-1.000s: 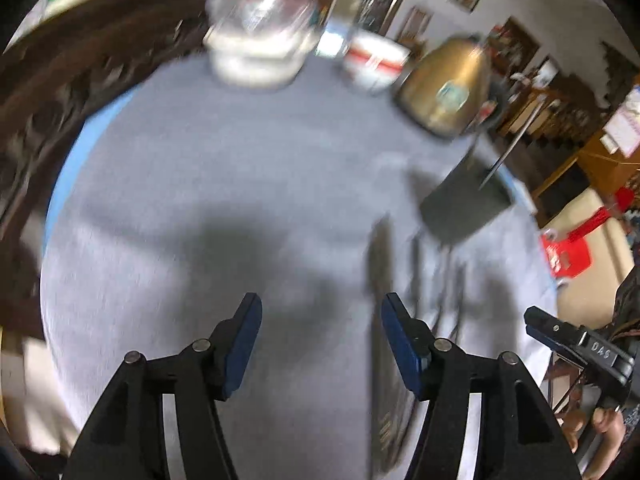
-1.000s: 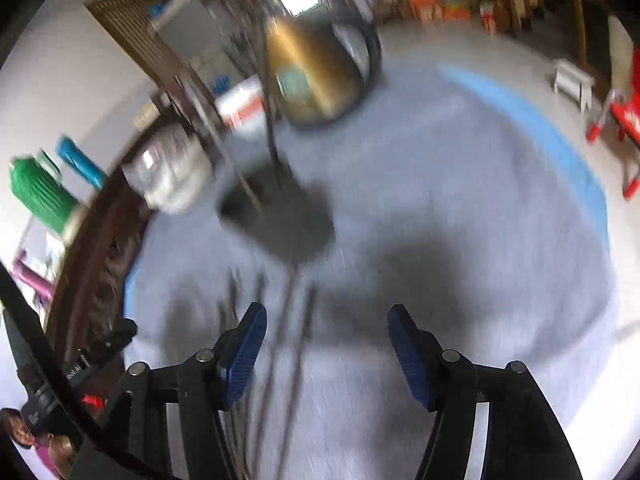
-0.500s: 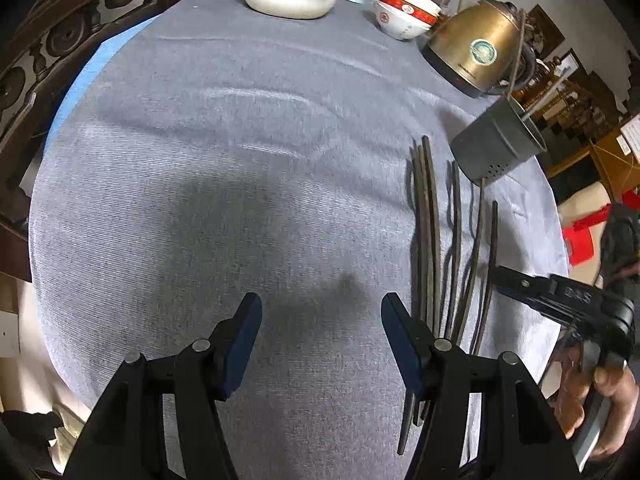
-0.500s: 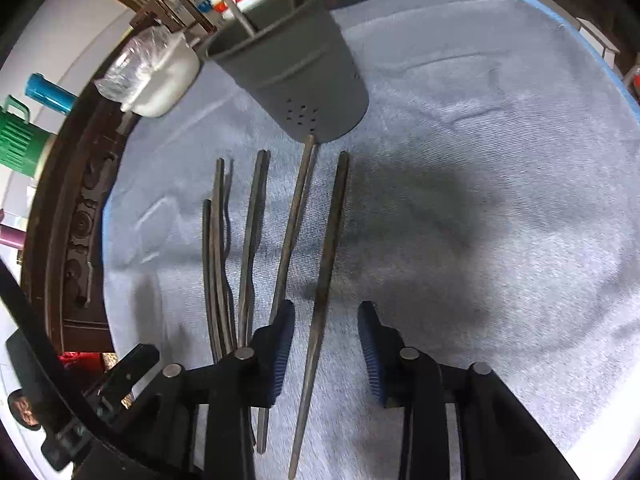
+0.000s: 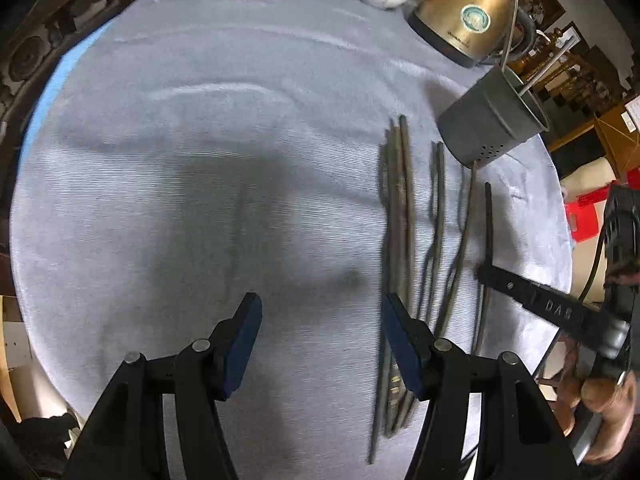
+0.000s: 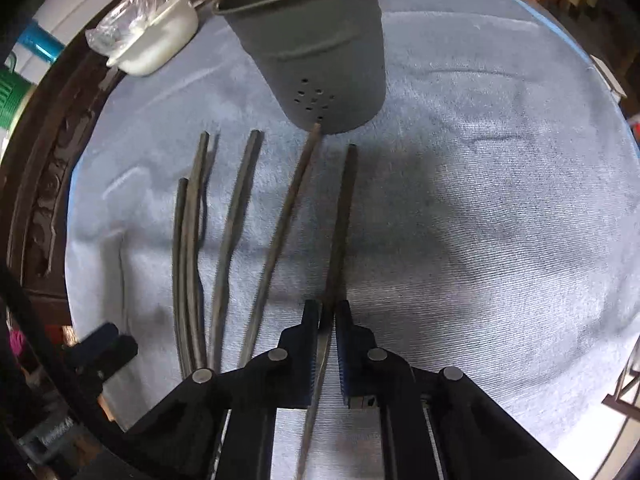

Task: Organize utensils
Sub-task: 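Lower the right gripper and grasp a dark stick while the left gripper grasps another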

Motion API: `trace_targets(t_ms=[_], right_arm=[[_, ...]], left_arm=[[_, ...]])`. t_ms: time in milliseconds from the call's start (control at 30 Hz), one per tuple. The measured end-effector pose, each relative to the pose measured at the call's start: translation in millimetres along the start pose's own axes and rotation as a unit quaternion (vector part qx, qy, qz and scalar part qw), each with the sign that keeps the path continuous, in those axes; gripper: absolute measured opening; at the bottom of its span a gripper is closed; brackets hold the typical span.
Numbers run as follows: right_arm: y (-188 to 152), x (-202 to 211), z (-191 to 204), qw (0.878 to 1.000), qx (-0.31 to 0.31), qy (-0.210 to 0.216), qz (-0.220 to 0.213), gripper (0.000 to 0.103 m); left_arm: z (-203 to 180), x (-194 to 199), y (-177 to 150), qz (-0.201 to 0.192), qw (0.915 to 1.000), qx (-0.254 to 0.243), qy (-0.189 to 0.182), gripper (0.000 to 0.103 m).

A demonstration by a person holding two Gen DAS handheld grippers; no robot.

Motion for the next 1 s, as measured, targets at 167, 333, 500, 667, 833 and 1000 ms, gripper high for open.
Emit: trace_targets(t_ms=[167,333,500,667,833,1000], right_arm=[[-5,3,-13,1.000,-0.007,0.025,-0.006,0.010],[-7,5,-23,0.999,-0.009,0.049,-0.008,0.010],[-10,9,-37,0.998,-0.011,0.068,-0.009,0.009],[-11,10,-44,0.997,-0.013,0.080,-0.010,0.009],[-9,9,-43,0.997,-0.013,0.081,-0.010,0.009],[-9,11,-47,0.996,-0.013,0.083,-0.011,0.009]], left_arm=[[-16,-14,7,0.031,0.9995,0.000,0.007,0.063],[-24,-25,14,0.042,0.9986,-0.001,0.032,0.062],[-25,-27,16,0.051,0.9978,-0.002,0.043,0.062],[-17,-27,21,0.049,0.9974,-0.002,0.054,0.062],[-10,-28,26,0.051,0.9961,0.001,0.072,0.061],[-14,-23,31,0.052,0.9974,0.006,0.049,0.061]])
Point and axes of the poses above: each gripper's, at about its wrist camera, not at the fingertips, and x roughly against the way its jaws point, z to its left, y to its top, the point moved 3 cm from there along -x, roughly the way its jaws point, and after that the axes turned 1 degree about z, right-handed, at the moved point
